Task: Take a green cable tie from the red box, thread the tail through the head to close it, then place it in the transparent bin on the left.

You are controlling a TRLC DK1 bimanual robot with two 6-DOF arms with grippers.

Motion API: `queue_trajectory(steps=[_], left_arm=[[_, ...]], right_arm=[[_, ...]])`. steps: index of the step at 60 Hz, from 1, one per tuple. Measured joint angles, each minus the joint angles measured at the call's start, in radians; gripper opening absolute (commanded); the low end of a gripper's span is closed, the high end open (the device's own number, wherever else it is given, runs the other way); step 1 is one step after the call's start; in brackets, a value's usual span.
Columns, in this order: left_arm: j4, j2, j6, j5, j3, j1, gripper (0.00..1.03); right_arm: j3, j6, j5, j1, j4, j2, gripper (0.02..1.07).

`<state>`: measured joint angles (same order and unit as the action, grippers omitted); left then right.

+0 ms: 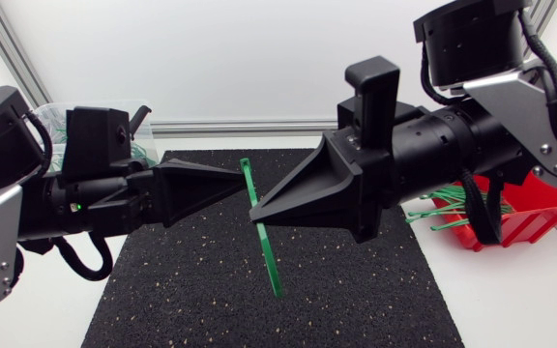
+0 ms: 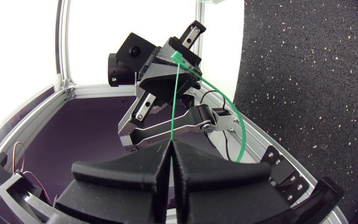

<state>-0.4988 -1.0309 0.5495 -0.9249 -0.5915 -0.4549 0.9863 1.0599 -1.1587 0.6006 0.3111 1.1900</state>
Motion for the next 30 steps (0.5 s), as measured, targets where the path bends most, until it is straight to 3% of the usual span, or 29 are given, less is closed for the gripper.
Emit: queue_trajectory(steps=[30], left_arm=[[0.0,-0.022,-0.003,0.0,0.0,0.0,0.04]], right_arm=[[-0.008,0.0,0.003,0.003,0.0,0.0,0.07]])
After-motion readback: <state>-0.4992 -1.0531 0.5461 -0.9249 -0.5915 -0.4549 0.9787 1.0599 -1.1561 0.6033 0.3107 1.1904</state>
